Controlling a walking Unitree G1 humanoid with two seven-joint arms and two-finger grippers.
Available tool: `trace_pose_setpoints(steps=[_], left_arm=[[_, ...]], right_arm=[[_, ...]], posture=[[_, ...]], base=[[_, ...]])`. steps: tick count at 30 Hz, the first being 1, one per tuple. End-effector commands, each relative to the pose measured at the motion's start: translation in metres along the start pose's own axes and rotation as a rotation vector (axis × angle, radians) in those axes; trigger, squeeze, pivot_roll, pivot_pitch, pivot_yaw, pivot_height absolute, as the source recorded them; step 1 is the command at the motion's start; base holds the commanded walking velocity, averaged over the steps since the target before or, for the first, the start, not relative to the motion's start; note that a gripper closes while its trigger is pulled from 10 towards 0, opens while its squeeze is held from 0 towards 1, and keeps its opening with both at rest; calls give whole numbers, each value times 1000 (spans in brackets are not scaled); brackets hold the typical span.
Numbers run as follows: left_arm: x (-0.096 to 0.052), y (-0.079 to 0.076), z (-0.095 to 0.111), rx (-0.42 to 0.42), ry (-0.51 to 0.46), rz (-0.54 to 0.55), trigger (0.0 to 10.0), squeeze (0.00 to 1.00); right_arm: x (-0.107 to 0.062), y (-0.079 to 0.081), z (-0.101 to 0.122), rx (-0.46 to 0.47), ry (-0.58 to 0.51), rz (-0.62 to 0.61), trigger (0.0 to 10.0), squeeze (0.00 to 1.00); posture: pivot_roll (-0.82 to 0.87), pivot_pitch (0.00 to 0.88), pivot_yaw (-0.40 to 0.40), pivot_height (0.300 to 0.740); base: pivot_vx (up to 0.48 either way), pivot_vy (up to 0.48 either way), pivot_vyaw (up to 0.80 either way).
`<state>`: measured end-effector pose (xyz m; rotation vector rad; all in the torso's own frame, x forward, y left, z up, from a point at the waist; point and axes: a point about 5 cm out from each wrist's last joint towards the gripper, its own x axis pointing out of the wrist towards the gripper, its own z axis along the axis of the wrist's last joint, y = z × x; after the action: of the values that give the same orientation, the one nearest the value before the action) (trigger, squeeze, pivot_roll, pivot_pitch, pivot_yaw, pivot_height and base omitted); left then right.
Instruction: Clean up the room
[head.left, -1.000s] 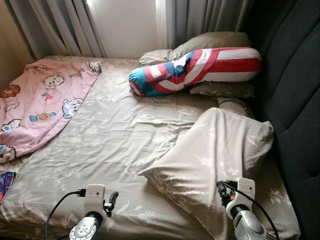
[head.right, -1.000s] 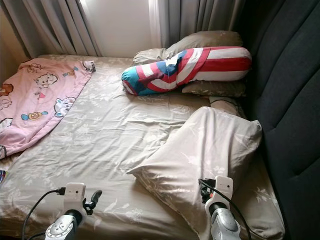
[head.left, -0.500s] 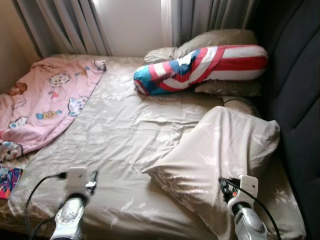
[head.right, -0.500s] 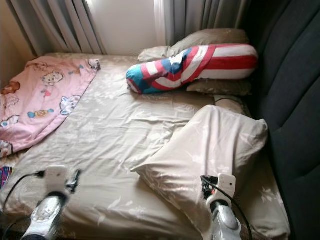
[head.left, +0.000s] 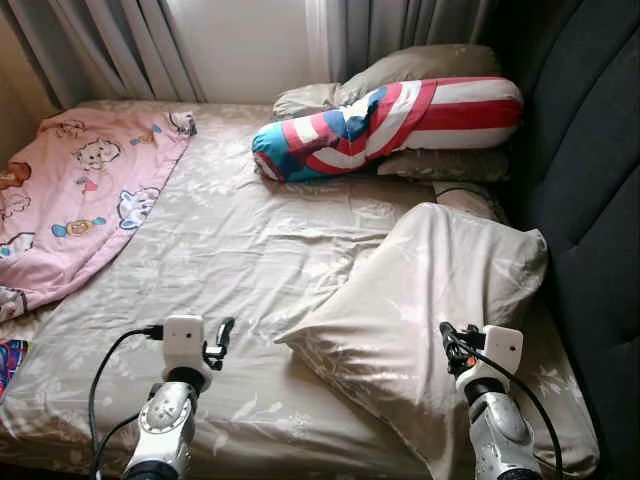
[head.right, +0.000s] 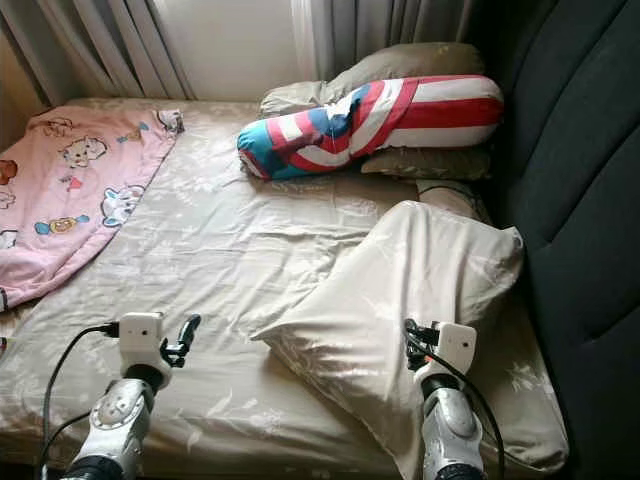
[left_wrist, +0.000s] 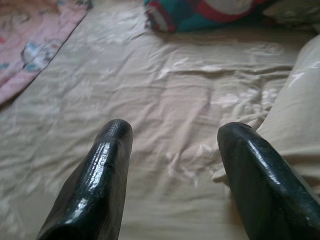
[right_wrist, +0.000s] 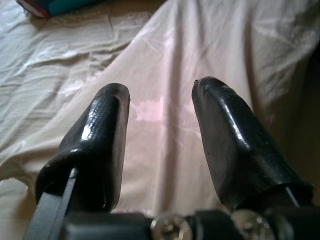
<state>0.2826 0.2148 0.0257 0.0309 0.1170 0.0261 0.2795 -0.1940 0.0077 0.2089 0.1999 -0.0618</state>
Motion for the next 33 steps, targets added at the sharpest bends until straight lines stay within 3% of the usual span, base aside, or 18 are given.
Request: trace_pose_setpoints(steps=[1,6,20,21,22,27,31,33], left_arm=[[-3,3,-1,-5,-10,1,10000,0],[-2,-3,3,-14,-34,-21,10000,0],[-4,1,9,8,-68,-47,10000,0],[-4,0,9,9,-68,-51,10000,0],[-3,-3,11,7,-75,-61,10000,0],[-3,-6,13,36,-80,-82,10000,0],[2,1,24,65,-118,-71,10000,0],[10,13,44,88,-178,-49,10000,0]], right_arm=[[0,1,4,-1,-26,9,10000,0],[-2,-1,5,-5,-52,10,10000,0],[-5,3,4,-7,-72,-5,10000,0],[-6,2,4,-1,-76,-9,10000,86],[-7,2,3,6,-81,-4,10000,1000],[-9,1,2,1,-76,-3,10000,1000],[-8,0,3,-7,-75,-3,10000,1000],[-6,-1,6,-10,-76,-2,10000,1000]], posture=[[-2,98,-13,740],[4,100,-12,740],[-11,92,19,740],[-9,92,18,740],[-12,91,17,740],[-11,84,10,740],[-6,72,4,740],[8,63,-4,740]], base=[[0,0,0],[0,0,0],[0,0,0],[0,0,0],[0,0,0],[0,0,0],[0,0,0],[0,0,0]])
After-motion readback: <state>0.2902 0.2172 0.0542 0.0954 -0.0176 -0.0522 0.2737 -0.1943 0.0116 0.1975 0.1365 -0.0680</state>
